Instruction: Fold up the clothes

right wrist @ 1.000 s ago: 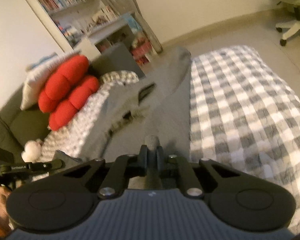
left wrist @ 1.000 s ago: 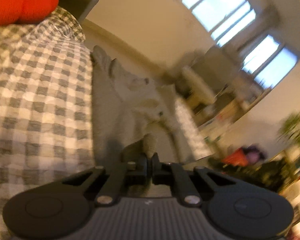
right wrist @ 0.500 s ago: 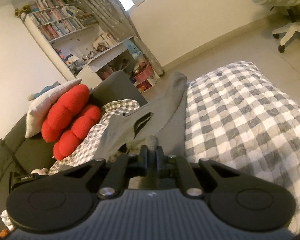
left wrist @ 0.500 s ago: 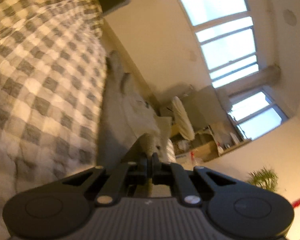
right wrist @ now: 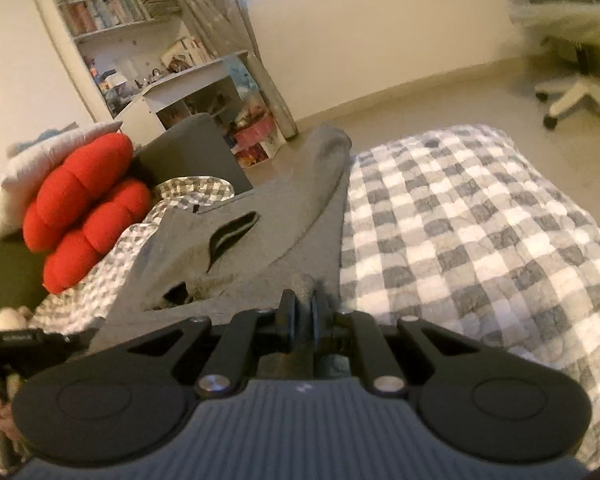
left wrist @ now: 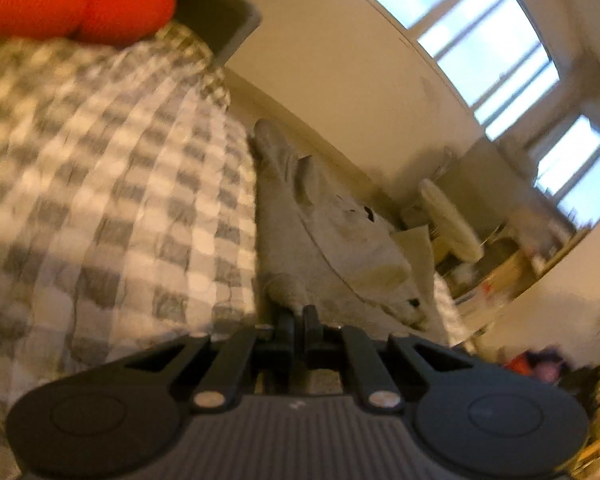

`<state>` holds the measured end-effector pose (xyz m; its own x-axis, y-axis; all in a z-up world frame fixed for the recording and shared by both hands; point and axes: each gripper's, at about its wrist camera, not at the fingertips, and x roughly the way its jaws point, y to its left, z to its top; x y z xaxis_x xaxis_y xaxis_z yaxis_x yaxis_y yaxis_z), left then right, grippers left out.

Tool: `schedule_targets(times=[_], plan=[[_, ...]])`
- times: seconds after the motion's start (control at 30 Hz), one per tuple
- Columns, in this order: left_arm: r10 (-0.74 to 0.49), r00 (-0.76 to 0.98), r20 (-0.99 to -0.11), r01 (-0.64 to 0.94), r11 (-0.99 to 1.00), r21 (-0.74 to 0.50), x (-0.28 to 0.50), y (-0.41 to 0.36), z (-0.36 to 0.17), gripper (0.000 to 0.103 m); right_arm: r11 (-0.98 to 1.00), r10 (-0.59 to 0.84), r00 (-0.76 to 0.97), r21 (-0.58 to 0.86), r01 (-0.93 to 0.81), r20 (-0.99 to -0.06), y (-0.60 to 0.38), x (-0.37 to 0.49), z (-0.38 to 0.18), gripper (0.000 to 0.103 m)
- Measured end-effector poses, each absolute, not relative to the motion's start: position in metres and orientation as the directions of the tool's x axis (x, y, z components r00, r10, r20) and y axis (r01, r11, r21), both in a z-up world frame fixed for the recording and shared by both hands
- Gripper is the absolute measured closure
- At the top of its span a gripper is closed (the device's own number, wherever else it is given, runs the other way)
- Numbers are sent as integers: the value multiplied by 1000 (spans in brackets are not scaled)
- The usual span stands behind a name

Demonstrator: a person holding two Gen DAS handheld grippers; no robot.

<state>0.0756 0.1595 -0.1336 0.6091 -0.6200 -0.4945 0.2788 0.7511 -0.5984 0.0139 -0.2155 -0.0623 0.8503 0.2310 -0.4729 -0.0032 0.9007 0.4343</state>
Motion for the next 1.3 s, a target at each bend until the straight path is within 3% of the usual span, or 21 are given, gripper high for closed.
schedule_targets(times=[0.03,0.13,0.23,0.27,0.4,0.63,0.87,1.03,1.23,1.3], plan=[[-601,623,-502,286,771,-569,73,156,-128,95,904,226,850,428,-1,-476,-215,13,-61,89],[-537,683,-496,302,825,-478,62,150,-111,78,904,204,860,427,17,-467,-216,6,-56,84],[-494,735,-464,326,858,-397,49,148,-95,73,917,163,876,397,35,-453,-217,-3,-46,64],[-497,742,-450,345,858,-379,43,149,-91,72,924,155,883,382,29,-443,-215,-7,-42,62],[-563,691,-453,449,826,-341,42,122,-87,71,943,174,882,333,-21,-438,-198,-11,-35,62],[-539,648,-539,518,830,-208,44,75,-105,71,971,207,851,209,-118,-483,-146,7,-38,62],[-485,690,-538,441,870,-220,49,111,-116,70,976,162,839,208,-60,-519,-166,13,-55,68],[-460,693,-555,400,886,-235,46,125,-107,70,973,143,836,229,-22,-530,-181,0,-48,66],[-579,630,-518,454,816,-358,28,134,-85,69,954,227,823,291,-79,-521,-174,-16,-25,63],[-600,596,-534,492,798,-347,21,128,-85,69,946,264,818,304,-115,-512,-167,-22,-18,63]])
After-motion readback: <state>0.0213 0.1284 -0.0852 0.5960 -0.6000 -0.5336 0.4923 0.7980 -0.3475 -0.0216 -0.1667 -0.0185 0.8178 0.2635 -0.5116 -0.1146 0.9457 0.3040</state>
